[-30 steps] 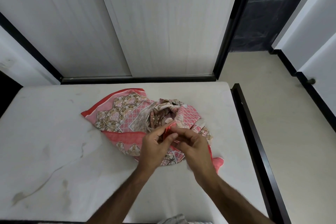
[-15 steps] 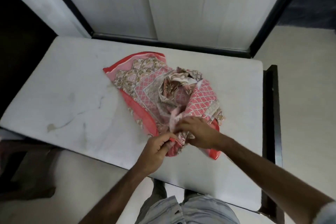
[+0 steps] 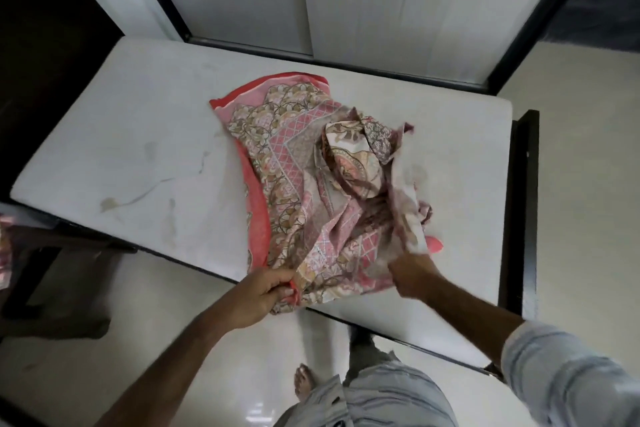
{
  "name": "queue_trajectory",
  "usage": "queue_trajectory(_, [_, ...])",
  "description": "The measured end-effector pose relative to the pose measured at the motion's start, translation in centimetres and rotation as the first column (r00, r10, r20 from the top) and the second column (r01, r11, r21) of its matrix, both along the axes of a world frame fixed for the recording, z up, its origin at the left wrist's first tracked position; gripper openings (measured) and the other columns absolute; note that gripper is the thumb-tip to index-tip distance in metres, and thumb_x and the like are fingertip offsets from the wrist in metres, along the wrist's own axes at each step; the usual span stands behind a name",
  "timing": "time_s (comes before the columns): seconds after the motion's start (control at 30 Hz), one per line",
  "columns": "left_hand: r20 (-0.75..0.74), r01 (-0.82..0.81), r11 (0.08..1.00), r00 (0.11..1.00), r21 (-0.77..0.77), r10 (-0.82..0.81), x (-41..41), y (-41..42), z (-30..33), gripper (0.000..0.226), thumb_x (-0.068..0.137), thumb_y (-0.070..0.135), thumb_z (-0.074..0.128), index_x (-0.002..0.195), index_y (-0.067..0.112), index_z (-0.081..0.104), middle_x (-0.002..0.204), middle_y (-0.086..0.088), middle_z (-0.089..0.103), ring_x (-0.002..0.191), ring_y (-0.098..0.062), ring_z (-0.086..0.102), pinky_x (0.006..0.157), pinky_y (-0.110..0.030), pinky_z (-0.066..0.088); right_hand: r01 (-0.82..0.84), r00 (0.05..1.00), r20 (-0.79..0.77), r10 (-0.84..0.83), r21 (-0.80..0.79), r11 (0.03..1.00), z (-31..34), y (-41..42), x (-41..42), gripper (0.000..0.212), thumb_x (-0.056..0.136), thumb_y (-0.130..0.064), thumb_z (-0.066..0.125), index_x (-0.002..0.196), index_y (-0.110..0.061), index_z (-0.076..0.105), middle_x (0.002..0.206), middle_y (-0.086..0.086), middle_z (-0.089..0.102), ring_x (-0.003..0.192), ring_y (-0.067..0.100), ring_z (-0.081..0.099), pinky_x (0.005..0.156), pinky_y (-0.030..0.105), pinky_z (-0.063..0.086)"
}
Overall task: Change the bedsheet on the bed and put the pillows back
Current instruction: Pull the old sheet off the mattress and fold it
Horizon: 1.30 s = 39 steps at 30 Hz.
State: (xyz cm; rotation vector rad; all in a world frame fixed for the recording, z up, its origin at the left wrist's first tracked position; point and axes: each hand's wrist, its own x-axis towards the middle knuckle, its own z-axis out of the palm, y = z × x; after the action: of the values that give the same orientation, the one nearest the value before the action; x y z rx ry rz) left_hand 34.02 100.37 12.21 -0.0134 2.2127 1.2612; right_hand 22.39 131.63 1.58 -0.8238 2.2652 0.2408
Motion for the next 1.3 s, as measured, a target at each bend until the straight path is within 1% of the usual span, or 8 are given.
queue_trajectory(0.07, [0.018,0.093,0.995,0.996,-0.048,-0.092,1.5,-1.4,-0.5,0.039,0.1,-0.001,0.055,0.088,0.034,0.067,0.083,0.024,0.066,0.084,0.0,0.064,0.077,-0.014,0.045,0.073,0.866,0.466,-0.182,0.243,0.967,-1.1,-0.7,5.0,0.026,0.079,-0.027,0.075,0.09,-0.005,0.069,0.099,0.01,0.073,0.095,0.024,0.07,0.083,0.031,0.056])
queue_trajectory(0.13, [0.026,0.142,0.985,0.99,-0.103,-0.14,3.3,-3.1,-1.3,0.038,0.099,-0.005,0.054,0.088,0.029,0.068,0.08,0.033,0.064,0.081,0.008,0.062,0.073,-0.008,0.042,0.024,0.673,0.664,-0.326,0.42,0.907,-2.1,-0.9,9.6,0.032,0.082,-0.029,0.075,0.093,0.0,0.067,0.078,0.006,0.074,0.073,0.014,0.073,0.069,0.027,0.06])
queue_trajectory(0.27, [-0.019,0.057,0.974,0.998,-0.22,-0.063,7.3,-7.8,-4.3,0.039,0.096,-0.003,0.057,0.088,0.033,0.07,0.085,0.03,0.068,0.082,0.006,0.064,0.071,-0.011,0.043,0.113,0.902,0.392,-0.182,0.193,0.975,-2.7,-0.7,14.6,0.053,0.093,-0.019,0.06,0.144,-0.015,0.046,0.147,0.008,0.049,0.136,0.028,0.046,0.109,0.038,0.04])
queue_trajectory(0.43, [-0.085,-0.07,0.952,0.995,-0.299,0.047,11.0,-10.9,-8.3,0.03,0.096,-0.003,0.06,0.083,0.024,0.068,0.083,0.013,0.072,0.078,0.005,0.064,0.068,-0.013,0.043,0.239,0.865,0.42,-0.273,0.133,0.962,-2.7,-0.6,16.6,0.028,0.098,-0.023,0.058,0.123,-0.012,0.065,0.13,0.009,0.065,0.121,0.024,0.059,0.086,0.025,0.047])
queue_trajectory(0.63, [-0.17,-0.188,0.919,0.976,-0.348,0.135,13.2,-11.1,-10.4,0.03,0.096,0.002,0.057,0.085,0.028,0.068,0.079,0.019,0.069,0.07,0.004,0.063,0.067,-0.027,0.048,0.404,0.868,0.308,-0.389,0.016,0.915,-2.1,0.6,14.9,0.028,0.099,-0.026,0.055,0.124,-0.019,0.064,0.131,0.006,0.062,0.123,0.024,0.055,0.095,0.026,0.042])
queue_trajectory(0.77, [-0.348,-0.568,0.784,0.808,-0.249,0.475,12.1,-11.6,-10.6,0.025,0.098,0.002,0.057,0.095,0.022,0.072,0.088,-0.001,0.072,0.077,-0.016,0.064,0.072,-0.026,0.046,0.427,0.881,0.238,-0.409,-0.03,0.904,-2.5,0.6,9.7,0.028,0.098,-0.021,0.056,0.125,-0.016,0.063,0.131,0.008,0.062,0.123,0.026,0.056,0.095,0.026,0.042])
queue_trajectory(0.97, [-0.399,-0.744,0.649,0.65,-0.159,0.647,10.5,-11.0,-10.5,0.038,0.101,0.005,0.054,0.089,0.04,0.061,0.093,-0.001,0.067,0.083,-0.006,0.056,0.07,-0.004,0.04,0.441,0.897,0.075,-0.436,-0.229,0.868,-5.3,-0.2,-0.8,0.031,0.091,-0.013,0.062,0.121,-0.007,0.065,0.124,0.015,0.065,0.117,0.032,0.061,0.103,0.038,0.044])
queue_trajectory(1.3, [-0.481,-0.82,0.504,0.569,-0.271,0.668,6.1,-8.8,-12.3,0.023,0.098,0.016,0.048,0.107,0.01,0.068,0.096,-0.005,0.069,0.078,-0.003,0.058,0.073,-0.018,0.044,0.465,0.85,-0.186,-0.493,-0.174,0.868,-7.1,-2.9,-13.5,0.039,0.089,-0.026,0.058,0.127,-0.034,0.063,0.155,0.01,0.026,0.14,0.039,0.023,0.113,0.055,0.022])
